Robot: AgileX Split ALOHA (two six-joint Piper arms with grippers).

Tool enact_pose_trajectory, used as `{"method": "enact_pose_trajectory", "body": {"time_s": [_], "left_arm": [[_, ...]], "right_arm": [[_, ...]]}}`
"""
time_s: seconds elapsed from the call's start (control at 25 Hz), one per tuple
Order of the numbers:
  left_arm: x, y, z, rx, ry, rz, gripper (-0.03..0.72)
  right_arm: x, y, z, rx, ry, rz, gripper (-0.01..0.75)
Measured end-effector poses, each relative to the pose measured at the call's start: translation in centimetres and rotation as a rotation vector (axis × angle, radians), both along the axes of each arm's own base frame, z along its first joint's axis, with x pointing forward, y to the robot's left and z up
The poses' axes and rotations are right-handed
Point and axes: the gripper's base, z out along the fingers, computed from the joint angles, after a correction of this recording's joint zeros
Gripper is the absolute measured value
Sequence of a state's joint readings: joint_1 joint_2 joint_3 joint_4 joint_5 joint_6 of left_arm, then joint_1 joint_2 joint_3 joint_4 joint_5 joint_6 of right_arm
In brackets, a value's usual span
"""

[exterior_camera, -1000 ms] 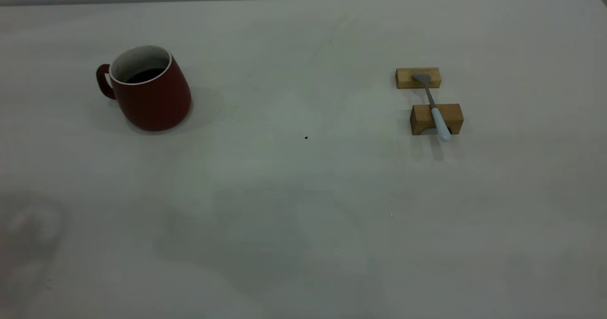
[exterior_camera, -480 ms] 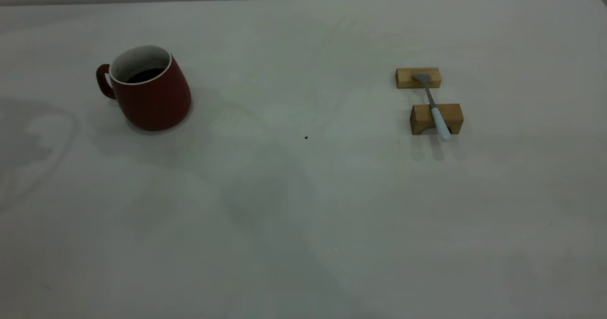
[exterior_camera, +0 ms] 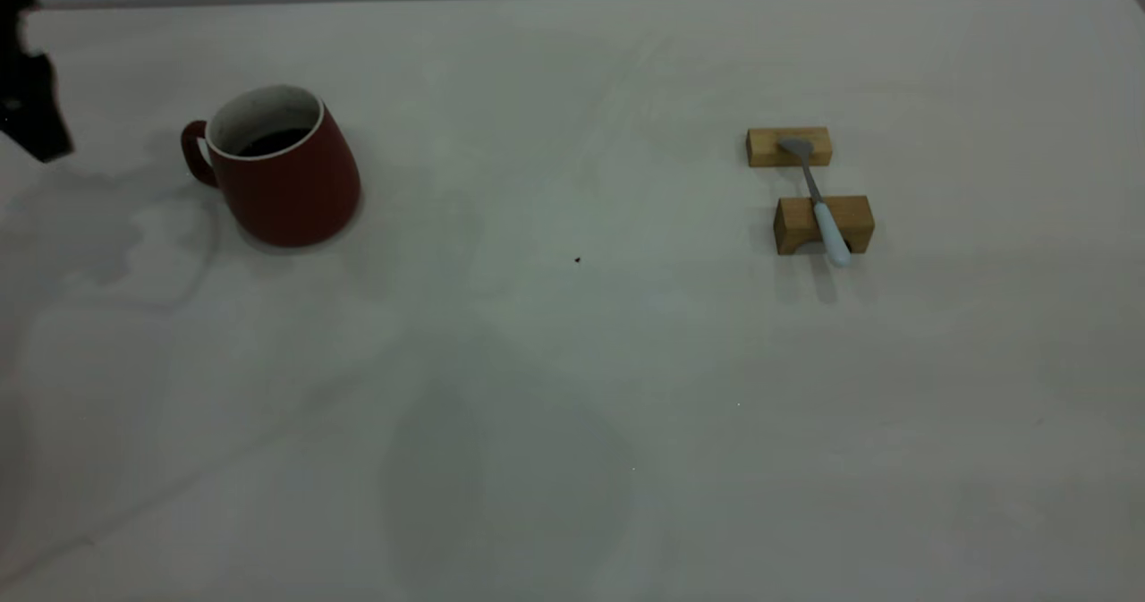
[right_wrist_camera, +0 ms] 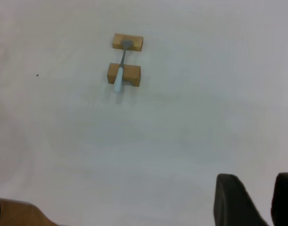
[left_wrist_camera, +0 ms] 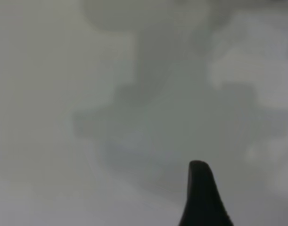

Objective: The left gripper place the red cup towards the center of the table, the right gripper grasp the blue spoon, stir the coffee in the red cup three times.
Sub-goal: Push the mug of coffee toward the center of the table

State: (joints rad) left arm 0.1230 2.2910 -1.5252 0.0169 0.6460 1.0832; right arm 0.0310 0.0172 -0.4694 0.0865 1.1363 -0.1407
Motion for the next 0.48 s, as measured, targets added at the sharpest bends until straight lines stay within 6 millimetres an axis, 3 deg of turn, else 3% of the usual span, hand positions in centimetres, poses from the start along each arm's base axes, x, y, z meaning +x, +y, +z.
{"method": "enact_pose_trajectory", "body": {"time_s": [0.24, 0.48], "left_arm": [[1.4, -2.5, -2.5, 0.016, -0.049, -0.233, 0.551], [1.6, -4.9, -4.4, -0.032, -0.07, -0.353, 0.551]], "right_arm": [[0.0, 0.0, 0.0, 0.0, 0.0, 0.0, 0.24], [0.0, 0.0, 0.0, 0.0, 0.0, 0.0, 0.24]]}}
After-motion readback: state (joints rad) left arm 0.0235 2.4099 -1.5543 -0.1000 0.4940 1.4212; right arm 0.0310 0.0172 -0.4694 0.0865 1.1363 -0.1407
